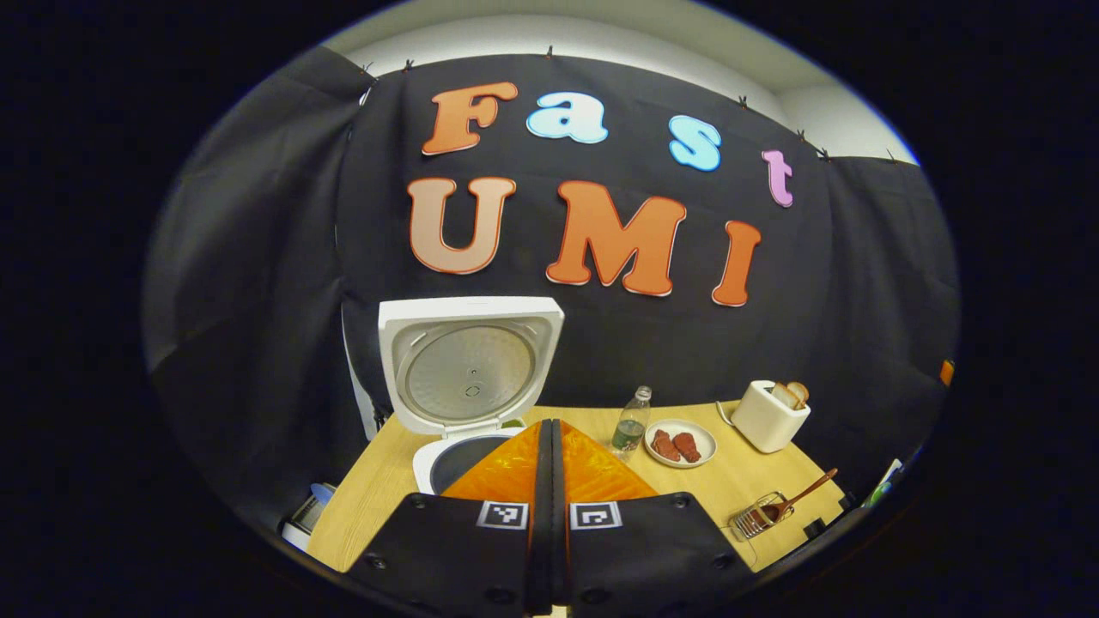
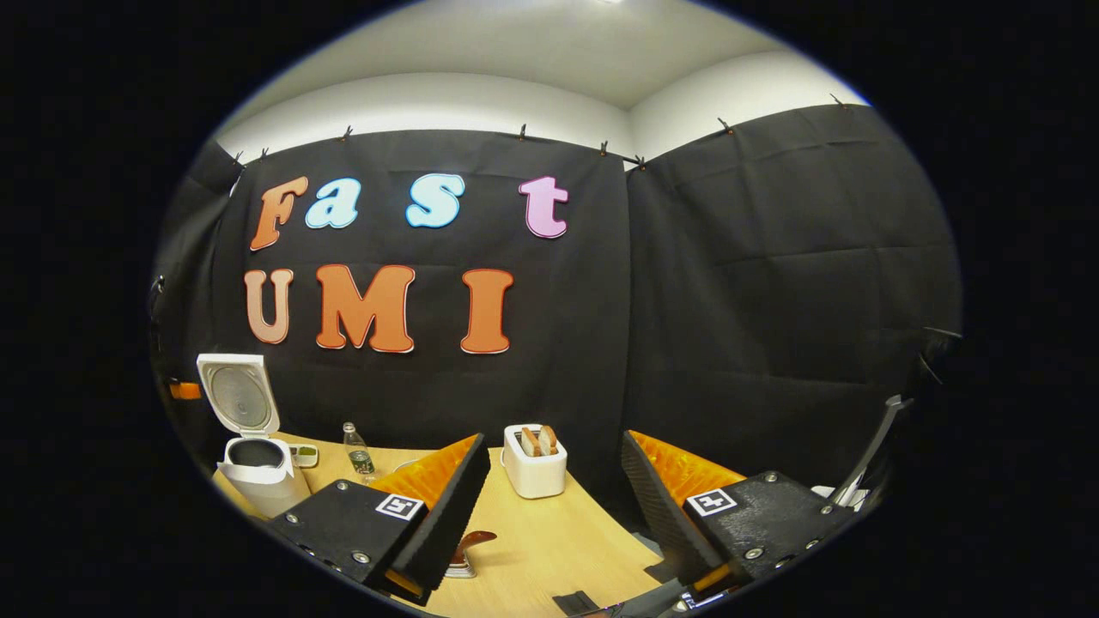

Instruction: Close the left gripper, press the button to open the rice cooker; take a wooden spoon from the chopstick holder with the right hand, scoop a spoonful of rice and pour it into the rice cooker, then put the wooden spoon back into the chopstick holder.

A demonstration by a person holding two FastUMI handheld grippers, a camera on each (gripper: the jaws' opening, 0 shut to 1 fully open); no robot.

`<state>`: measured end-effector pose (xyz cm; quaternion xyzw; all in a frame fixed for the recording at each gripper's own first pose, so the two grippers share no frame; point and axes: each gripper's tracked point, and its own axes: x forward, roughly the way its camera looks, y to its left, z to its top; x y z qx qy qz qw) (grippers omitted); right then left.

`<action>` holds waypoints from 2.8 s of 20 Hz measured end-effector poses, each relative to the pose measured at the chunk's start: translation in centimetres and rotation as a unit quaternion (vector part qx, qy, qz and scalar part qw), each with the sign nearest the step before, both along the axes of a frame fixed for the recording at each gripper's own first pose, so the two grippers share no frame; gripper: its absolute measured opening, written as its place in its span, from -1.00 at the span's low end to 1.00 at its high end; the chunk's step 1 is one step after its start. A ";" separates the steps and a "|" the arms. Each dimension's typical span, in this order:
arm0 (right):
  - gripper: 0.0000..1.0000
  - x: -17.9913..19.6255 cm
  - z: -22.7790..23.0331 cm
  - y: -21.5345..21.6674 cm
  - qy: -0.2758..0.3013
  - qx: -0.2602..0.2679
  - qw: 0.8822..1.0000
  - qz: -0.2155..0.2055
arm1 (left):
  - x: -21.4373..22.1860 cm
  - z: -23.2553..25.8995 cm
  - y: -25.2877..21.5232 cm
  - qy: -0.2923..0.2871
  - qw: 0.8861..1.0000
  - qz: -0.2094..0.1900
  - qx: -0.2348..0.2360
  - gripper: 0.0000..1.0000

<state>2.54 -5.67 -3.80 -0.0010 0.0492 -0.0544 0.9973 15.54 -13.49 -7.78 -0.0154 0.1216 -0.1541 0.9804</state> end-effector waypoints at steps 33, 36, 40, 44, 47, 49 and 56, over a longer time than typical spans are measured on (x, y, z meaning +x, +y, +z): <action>0.89 8.2 -28.3 9.9 0.206 0.171 0.959 0.088 | -8.4 8.7 9.9 -0.097 0.988 0.113 0.044 0.95; 0.63 8.4 -29.6 10.6 0.224 0.200 0.950 0.090 | -8.6 8.3 10.4 -0.089 0.988 0.121 0.038 1.00; -0.26 8.9 -29.0 11.5 0.211 0.262 0.937 0.091 | -8.7 7.5 11.3 -0.074 0.988 0.130 0.039 1.00; -0.70 8.7 -28.0 12.6 0.203 0.260 0.940 0.085 | -8.8 8.0 12.1 -0.080 0.986 0.141 0.034 1.00; -0.89 9.0 -26.2 12.8 0.190 0.247 0.947 0.081 | -8.8 8.5 12.3 -0.083 0.986 0.141 0.021 1.00; -0.93 8.9 -24.3 12.8 0.176 0.249 0.949 0.077 | -8.8 8.3 12.7 -0.087 0.984 0.151 0.028 0.96; -0.94 7.0 -16.6 16.1 0.130 0.228 0.958 0.113 | -9.0 8.3 13.1 -0.089 0.983 0.159 0.022 0.96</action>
